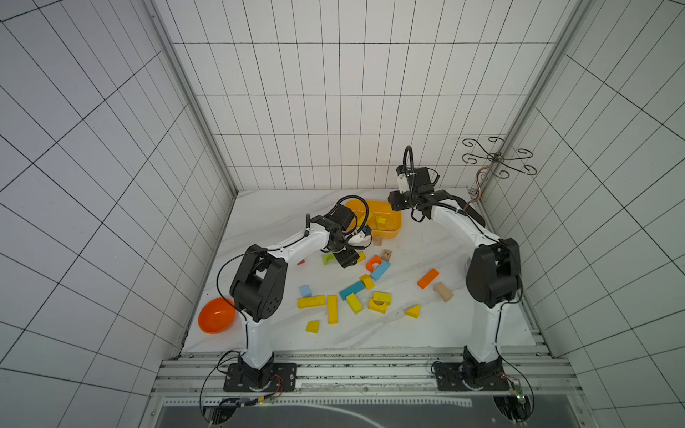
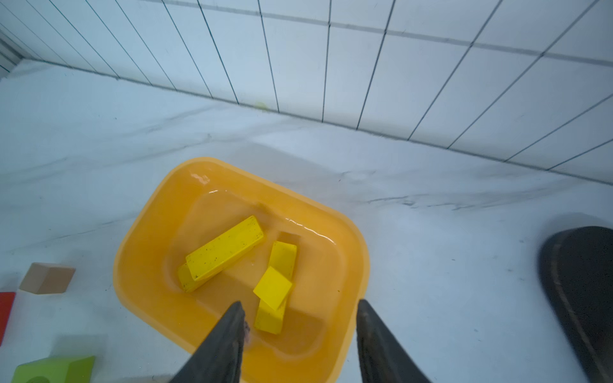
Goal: Pick out the yellow building blocks
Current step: Place the building block in the storage box, then pick up the building block from the center of the board.
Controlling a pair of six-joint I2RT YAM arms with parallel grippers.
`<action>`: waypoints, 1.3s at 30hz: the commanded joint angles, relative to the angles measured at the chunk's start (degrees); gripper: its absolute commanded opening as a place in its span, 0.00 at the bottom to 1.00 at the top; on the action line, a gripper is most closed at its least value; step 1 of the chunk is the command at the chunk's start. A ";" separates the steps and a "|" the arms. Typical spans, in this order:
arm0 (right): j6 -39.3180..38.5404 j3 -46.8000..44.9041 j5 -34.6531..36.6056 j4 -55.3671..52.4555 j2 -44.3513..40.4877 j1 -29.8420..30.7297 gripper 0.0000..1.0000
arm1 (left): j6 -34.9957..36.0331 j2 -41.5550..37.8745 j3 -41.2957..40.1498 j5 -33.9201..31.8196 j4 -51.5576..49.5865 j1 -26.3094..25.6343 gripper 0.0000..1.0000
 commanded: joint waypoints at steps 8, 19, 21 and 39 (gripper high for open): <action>2.86 -25.61 0.04 4.93 -23.59 -0.97 0.55 | 2.17 7.56 6.57 -1.41 0.31 -1.43 0.70; 4.73 -40.10 -4.77 4.74 -37.89 -0.93 0.54 | 4.17 11.53 7.98 -5.29 1.03 -2.43 0.63; 4.57 -41.26 -5.27 4.00 -38.96 -0.93 0.54 | 4.30 11.91 7.93 -5.29 1.02 -2.53 0.63; 6.19 -47.58 -7.83 3.02 -45.77 -0.93 0.54 | 6.46 15.48 9.92 -7.79 -0.32 -3.26 0.34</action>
